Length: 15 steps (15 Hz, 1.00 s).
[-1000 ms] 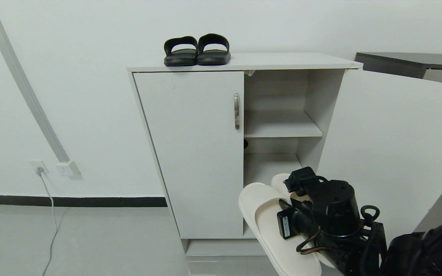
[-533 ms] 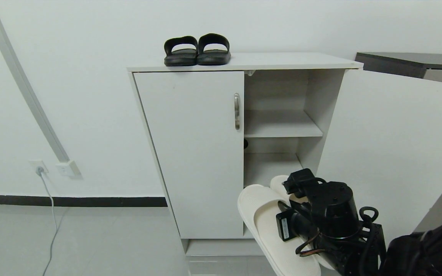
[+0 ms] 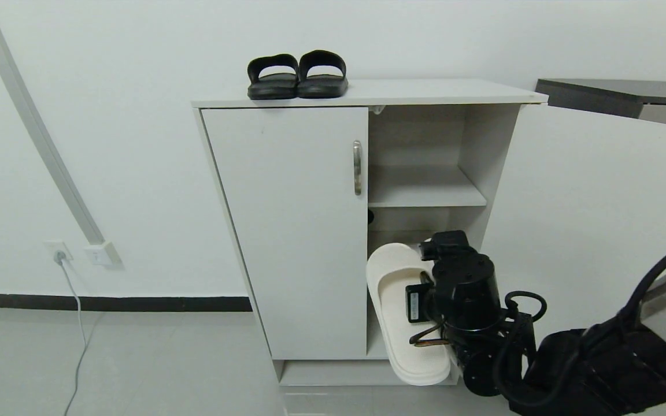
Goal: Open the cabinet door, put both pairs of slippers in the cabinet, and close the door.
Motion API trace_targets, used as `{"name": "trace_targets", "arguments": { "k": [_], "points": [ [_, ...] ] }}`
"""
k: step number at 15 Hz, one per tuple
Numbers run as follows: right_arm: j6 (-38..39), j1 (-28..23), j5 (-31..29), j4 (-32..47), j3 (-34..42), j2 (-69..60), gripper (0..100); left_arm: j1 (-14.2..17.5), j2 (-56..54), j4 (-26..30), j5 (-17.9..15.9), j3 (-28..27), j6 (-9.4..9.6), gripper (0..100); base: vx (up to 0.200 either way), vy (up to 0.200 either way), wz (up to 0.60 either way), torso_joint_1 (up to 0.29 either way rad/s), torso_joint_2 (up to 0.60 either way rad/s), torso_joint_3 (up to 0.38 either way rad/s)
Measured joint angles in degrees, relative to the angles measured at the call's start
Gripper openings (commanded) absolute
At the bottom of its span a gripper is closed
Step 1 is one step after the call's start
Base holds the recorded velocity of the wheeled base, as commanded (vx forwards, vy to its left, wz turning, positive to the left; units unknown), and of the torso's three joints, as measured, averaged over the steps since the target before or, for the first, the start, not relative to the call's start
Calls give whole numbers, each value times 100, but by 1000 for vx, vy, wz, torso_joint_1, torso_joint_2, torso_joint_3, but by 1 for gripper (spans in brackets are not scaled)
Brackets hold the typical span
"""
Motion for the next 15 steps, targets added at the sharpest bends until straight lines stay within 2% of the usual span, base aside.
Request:
{"name": "trace_targets", "arguments": {
  "k": [3,6,10,15],
  "points": [
    [37,-52,-18,-4,-99,243,0,2,0,0,0,0,0,0,0,0,0,0,0,0],
    [44,-154,-11,-20,-90,391,0,0,0,0,0,0,-2,0,0,-200,0,1,4,4],
    [44,-193,-13,-15,-49,492,0,9,0,-5,2,0,-106,0,0,0,0,0,0,0],
    [45,-182,88,-57,-5,562,0,2,2,0,9,0,-95,0,0,0,0,0,0,0]
  ]
}}
